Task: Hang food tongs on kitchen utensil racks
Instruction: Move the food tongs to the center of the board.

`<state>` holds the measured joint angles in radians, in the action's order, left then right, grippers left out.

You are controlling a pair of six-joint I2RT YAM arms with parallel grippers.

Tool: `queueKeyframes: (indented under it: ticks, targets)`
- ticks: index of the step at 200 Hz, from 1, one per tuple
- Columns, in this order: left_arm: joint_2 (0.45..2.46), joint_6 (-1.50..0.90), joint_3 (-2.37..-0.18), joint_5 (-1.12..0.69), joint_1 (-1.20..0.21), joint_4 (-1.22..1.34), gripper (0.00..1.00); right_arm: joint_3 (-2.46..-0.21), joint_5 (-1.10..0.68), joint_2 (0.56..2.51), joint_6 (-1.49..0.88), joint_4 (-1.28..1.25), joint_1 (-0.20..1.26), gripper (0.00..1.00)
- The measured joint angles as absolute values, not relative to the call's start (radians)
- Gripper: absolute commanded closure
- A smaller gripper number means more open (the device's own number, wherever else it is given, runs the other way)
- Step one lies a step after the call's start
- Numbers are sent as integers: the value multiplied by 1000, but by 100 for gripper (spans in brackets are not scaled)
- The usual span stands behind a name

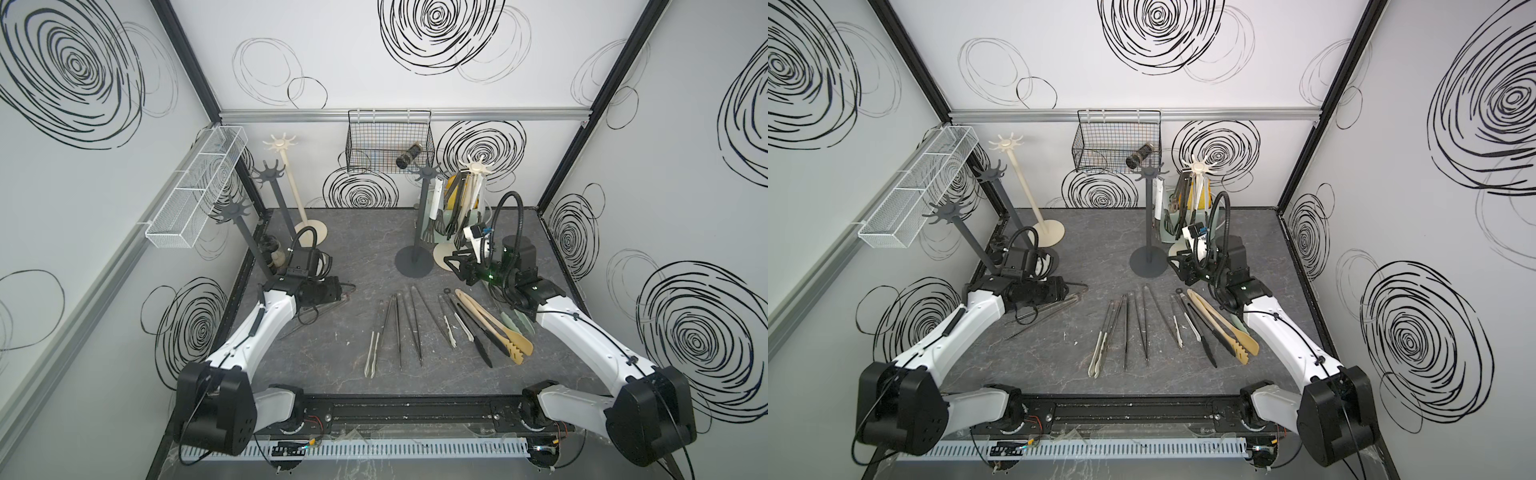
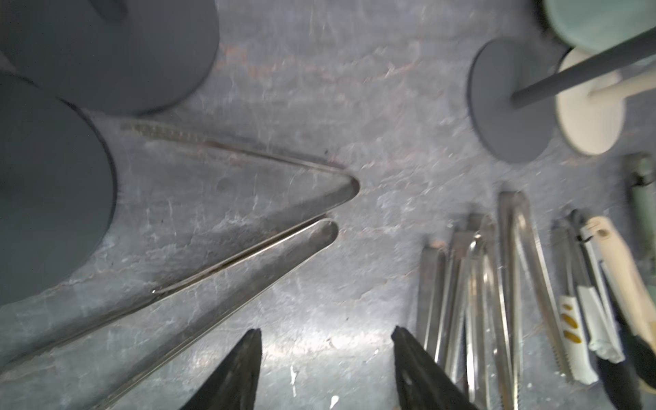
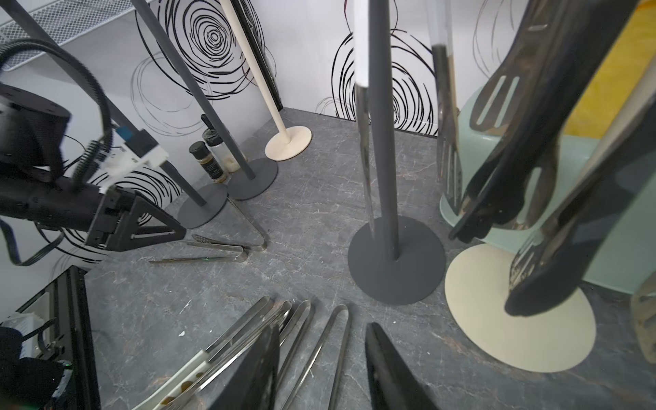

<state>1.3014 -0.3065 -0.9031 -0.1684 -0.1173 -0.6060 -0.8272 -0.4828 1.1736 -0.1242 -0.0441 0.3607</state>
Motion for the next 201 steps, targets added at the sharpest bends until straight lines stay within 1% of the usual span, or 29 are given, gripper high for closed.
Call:
queueKeyframes:
  ticks: [36,76,119,158,187,201]
  targets:
    - [1461,-231,-994,-107,-98,-705,33,-779,-488,1118,-144,-56,367,53]
    - [1587,-179,-1002,-7,-93,-742,33,-724,-480,1020,-159,-59,367,52]
    - [1655,-160,-1002,71,-94,-755,33,-675,-472,926,-165,-51,367,52]
    - [1692,-154,-1003,88,-106,-754,33,-645,-461,871,-170,-24,367,51]
    - [1729,-149,-1009,75,-136,-752,35,-643,-455,863,-172,-7,367,51]
    - [1741,-145,-1018,66,-156,-749,38,-642,-445,862,-172,-3,367,51]
